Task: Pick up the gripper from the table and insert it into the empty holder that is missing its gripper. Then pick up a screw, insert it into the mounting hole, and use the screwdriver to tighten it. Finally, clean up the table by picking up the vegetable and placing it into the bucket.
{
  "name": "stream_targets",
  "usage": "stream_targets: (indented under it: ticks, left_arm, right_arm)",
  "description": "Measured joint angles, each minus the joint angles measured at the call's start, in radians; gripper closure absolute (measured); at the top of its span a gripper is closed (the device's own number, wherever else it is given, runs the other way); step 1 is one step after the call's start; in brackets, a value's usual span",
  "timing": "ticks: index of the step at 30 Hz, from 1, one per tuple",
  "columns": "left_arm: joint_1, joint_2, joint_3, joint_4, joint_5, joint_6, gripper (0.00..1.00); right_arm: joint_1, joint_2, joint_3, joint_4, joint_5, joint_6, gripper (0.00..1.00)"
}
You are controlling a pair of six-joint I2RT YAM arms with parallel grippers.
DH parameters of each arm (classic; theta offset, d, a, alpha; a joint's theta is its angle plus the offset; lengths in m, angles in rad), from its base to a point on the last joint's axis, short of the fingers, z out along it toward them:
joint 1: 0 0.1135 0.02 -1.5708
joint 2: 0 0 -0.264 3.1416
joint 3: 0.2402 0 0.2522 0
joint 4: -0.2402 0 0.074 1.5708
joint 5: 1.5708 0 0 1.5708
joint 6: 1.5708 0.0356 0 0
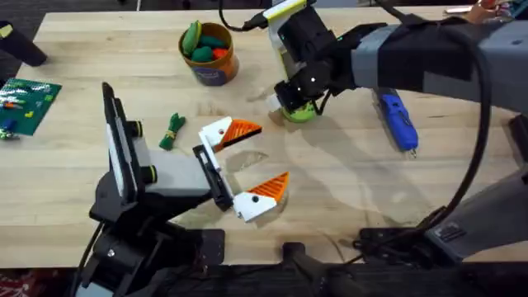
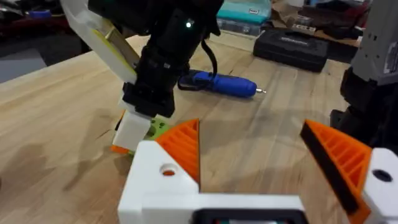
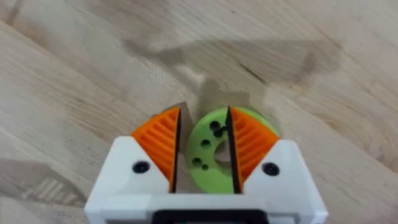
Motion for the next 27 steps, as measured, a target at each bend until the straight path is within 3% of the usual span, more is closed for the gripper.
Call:
stream_targets:
  ticks: [9,20,27]
  left_arm:
    - [0.0,0.0,0.0,0.0,0.0,0.0,0.016]
    - [0.0,0.0,0.0,0.0,0.0,0.0,0.016]
    - [0.0,0.0,0.0,0.0,0.0,0.0,0.016]
  right_arm:
    - [0.0,0.0,0.0,-0.001,0.014,-0.005,0.656]
    - [-0.001,0.0,0.0,-0.004,0.032,-0.009,0.979]
    - [-0.001,0.0,0.0,-0.004,0.032,-0.007,0.994]
